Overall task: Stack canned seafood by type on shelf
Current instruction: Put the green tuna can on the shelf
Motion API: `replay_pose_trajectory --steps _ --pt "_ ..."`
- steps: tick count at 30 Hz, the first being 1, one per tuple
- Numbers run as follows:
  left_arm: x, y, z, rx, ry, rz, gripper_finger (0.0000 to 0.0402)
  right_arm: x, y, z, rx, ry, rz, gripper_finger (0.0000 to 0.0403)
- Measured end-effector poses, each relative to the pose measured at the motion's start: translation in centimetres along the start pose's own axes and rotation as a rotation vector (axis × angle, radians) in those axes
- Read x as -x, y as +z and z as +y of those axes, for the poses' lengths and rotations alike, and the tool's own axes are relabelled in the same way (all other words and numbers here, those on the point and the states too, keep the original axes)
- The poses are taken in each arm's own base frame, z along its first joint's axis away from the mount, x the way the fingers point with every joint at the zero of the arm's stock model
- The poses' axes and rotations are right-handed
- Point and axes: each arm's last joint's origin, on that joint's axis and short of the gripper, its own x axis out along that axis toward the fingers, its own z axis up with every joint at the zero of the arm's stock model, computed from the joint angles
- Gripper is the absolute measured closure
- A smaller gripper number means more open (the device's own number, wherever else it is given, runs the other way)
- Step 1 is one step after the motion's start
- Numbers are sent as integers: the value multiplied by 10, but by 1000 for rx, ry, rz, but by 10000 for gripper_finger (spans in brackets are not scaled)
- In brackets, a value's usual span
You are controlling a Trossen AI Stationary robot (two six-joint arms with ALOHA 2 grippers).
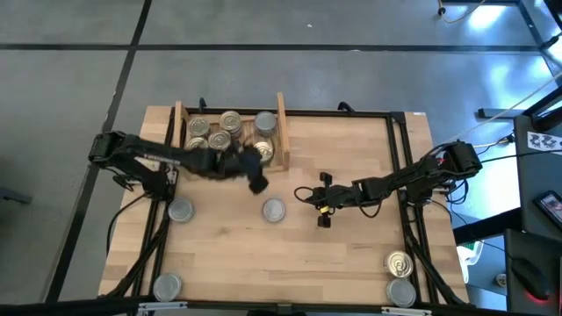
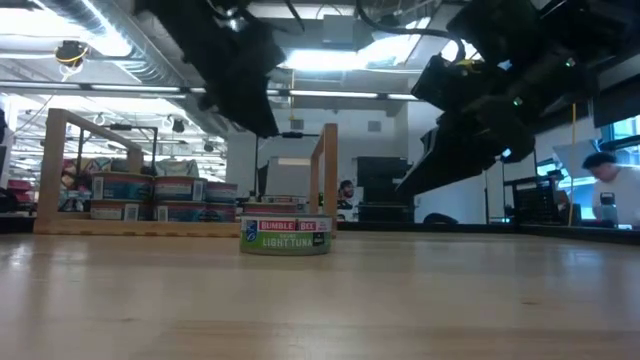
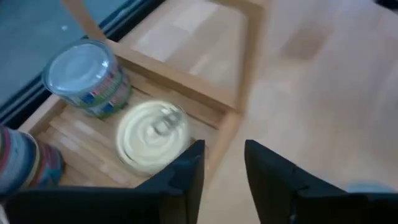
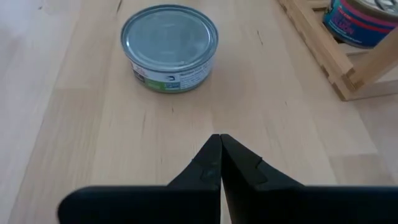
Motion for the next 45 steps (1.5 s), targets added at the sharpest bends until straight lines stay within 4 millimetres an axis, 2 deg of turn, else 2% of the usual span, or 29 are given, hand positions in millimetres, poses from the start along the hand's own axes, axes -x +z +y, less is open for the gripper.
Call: replay_pose_trajectory --steps 3,7,11,16,21,23,31,35,40,42,45 --pt "-14 15 25 17 24 19 309 0 0 0 13 0 0 395" --pt "-39 19 50 -5 70 66 325 0 -1 0 17 -2 10 395" --pt "-66 19 53 -26 12 75 335 0 -1 0 18 -2 12 395" --pt "-97 6 54 -50 31 149 339 0 -1 0 19 -2 13 395" --pt "-110 -5 56 -47 62 227 338 0 -2 0 20 -3 18 395" --pt "-108 -7 56 -48 70 253 338 0 -2 0 20 -3 19 395" --pt "-73 -17 63 -15 115 426 346 0 -2 0 21 -3 20 395" --pt "-64 -25 64 -28 149 511 348 0 -2 0 21 -3 19 395" --pt "-55 -21 55 -69 124 506 348 0 -1 0 19 -2 10 395" --pt "-39 -9 48 -73 86 457 348 0 -1 0 19 -2 8 395" --pt "-3 5 34 -71 20 365 348 0 0 0 16 -1 3 395"
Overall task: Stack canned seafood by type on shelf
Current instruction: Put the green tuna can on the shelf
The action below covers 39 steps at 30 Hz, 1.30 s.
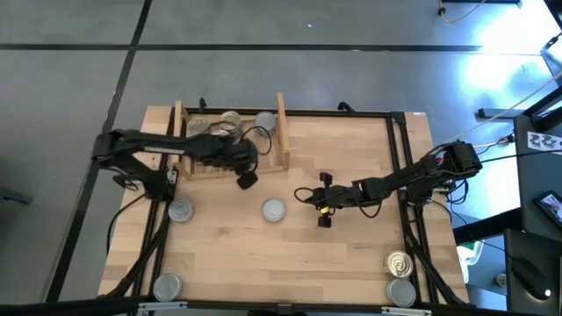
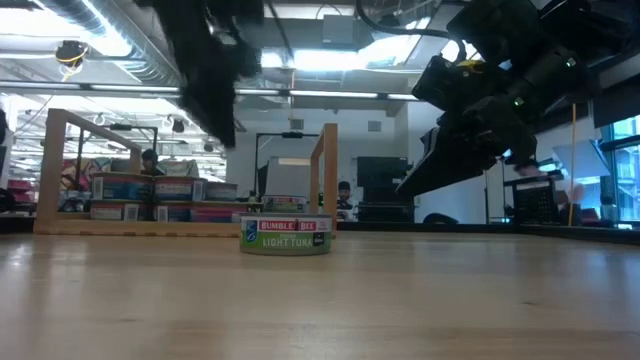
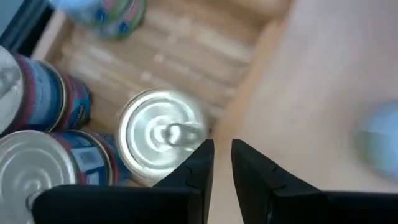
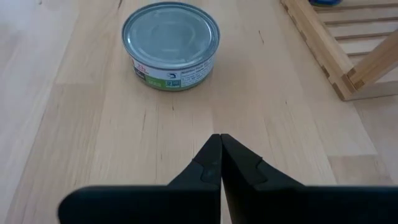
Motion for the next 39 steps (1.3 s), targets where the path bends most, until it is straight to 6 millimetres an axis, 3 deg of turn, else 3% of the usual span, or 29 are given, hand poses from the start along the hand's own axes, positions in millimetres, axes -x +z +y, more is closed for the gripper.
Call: replay_pose_trajectory --steps 4,6,12,20,31,35,39 --pt "50 -16 -23 -43 -145 -163 348 0 0 0 -5 2 -3 395" --pt "65 -28 -33 -70 -200 -248 348 0 1 0 -6 3 -8 395" --pt "74 -53 -62 -109 -275 -415 348 0 6 1 -19 12 -60 395" --pt "61 -42 -77 -184 -275 -499 332 1 10 4 -2 129 -89 376" --pt "7 -37 -115 -383 -316 -443 176 1 10 7 6 202 -87 179" --pt "-14 -41 -124 -435 -286 -396 160 1 12 7 6 203 -111 132" --pt "-28 -46 -128 -487 -259 -356 163 2 15 7 2 205 -143 110"
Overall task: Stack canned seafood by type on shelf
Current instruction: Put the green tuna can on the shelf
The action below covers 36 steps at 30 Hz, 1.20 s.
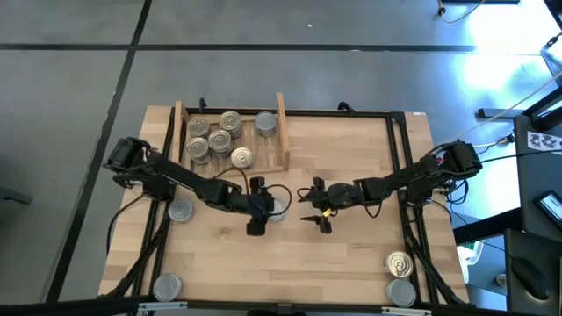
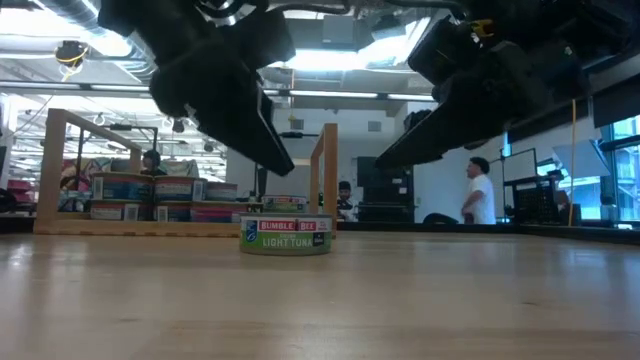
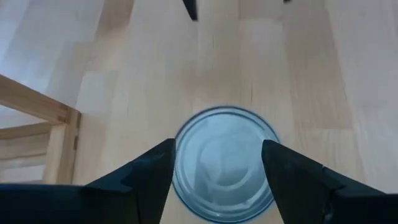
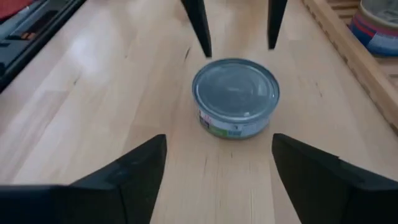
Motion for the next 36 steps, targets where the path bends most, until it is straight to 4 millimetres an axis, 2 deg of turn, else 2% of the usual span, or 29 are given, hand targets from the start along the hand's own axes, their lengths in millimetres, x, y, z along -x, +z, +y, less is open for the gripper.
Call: replay_pose_trajectory --steps 5,10,15,21,29,36 --pt "-1 -3 0 -22 -1 -12 177 -2 4 0 -2 3 -51 110" --pt "-4 -24 7 21 3 -69 204 -10 -2 0 -3 4 -55 122" --pt "-11 -35 11 79 0 -131 231 -19 -7 0 -3 5 -63 131" --pt "-13 -48 11 110 -20 -176 249 -38 -8 2 3 41 -60 134" --pt "-26 -67 8 112 -39 -156 261 -63 -2 5 90 84 -42 134" --pt "-38 -76 7 149 -32 -147 263 -70 2 5 250 76 -19 134"
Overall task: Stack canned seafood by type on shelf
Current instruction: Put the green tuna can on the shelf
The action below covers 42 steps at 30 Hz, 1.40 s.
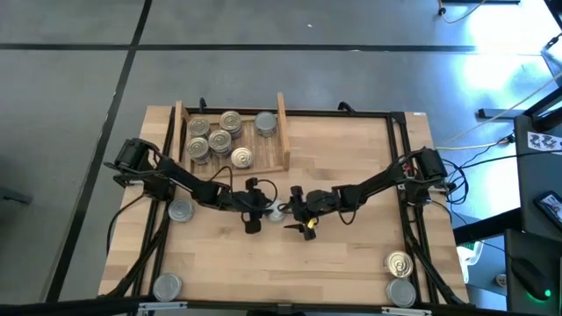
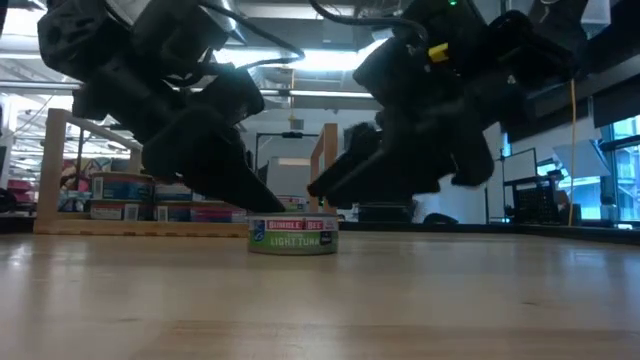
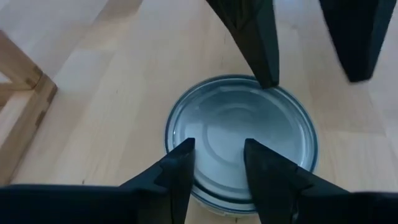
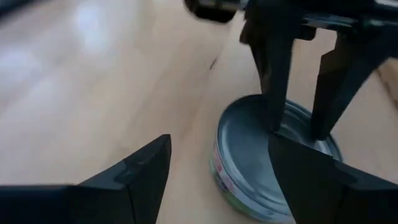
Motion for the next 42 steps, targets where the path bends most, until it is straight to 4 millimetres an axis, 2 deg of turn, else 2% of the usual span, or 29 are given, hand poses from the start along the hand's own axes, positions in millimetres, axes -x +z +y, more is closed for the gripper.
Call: replay_pose_trajectory --steps 9,16,25,28,34,37,42 --pt "3 -18 15 152 8 -57 264 -6 11 22 446 -120 204 134" --pt "8 -29 29 298 -29 -106 264 -7 17 22 631 -239 274 134" --pt "9 -29 35 344 -75 -131 264 -15 4 -1 651 -284 317 134" --pt "8 -29 36 346 -75 -131 264 -25 -1 -4 648 -275 338 134" --pt "9 -29 36 356 -74 -132 264 -49 6 -10 643 -325 350 136" --pt "9 -29 36 357 -74 -134 264 -52 9 -11 643 -323 361 163" --pt "9 -27 37 362 -56 -174 263 -49 10 -11 629 -365 399 271"
